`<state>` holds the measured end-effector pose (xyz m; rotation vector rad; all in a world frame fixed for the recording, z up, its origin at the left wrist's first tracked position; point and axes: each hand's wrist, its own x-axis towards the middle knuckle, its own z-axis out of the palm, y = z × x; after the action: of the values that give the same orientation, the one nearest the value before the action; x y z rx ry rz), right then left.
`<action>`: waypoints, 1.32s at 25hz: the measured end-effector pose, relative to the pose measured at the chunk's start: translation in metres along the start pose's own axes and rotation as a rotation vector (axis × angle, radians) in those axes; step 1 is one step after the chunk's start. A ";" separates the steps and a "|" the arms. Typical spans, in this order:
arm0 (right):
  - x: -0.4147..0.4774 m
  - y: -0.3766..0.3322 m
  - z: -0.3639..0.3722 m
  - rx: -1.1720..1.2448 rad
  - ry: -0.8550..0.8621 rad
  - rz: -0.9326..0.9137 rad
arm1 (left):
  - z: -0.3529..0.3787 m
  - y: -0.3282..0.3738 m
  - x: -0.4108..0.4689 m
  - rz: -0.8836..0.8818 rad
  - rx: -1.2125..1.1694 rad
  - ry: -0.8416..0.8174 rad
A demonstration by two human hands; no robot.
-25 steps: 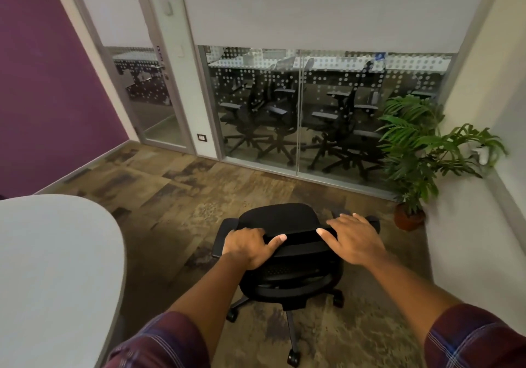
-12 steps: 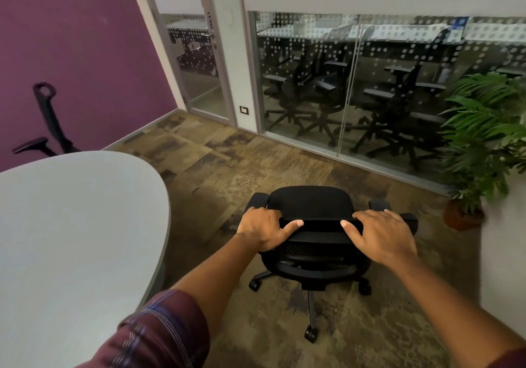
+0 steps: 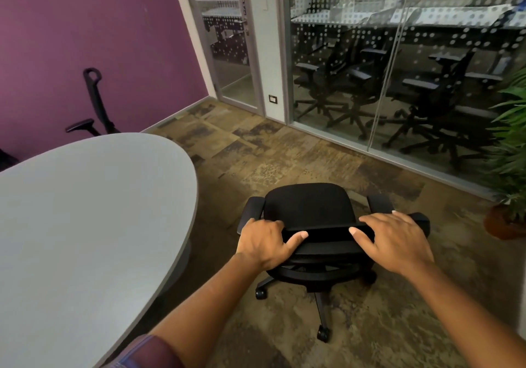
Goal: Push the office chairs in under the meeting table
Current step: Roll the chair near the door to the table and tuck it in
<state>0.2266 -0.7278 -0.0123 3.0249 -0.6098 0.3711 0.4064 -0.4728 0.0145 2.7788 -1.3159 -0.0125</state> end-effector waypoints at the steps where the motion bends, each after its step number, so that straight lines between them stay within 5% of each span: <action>1: -0.002 -0.008 0.003 0.017 0.020 -0.034 | 0.000 -0.005 -0.014 -0.031 -0.010 0.010; 21: -0.013 -0.107 0.001 0.160 -0.014 -0.509 | 0.003 -0.002 -0.214 -0.530 0.016 0.181; 33: 0.046 -0.185 0.009 0.270 -0.030 -0.764 | 0.007 -0.037 -0.238 -0.793 0.056 0.183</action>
<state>0.3410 -0.5747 -0.0073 3.1967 0.6480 0.3788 0.2838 -0.2652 0.0004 3.0447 -0.1275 0.2308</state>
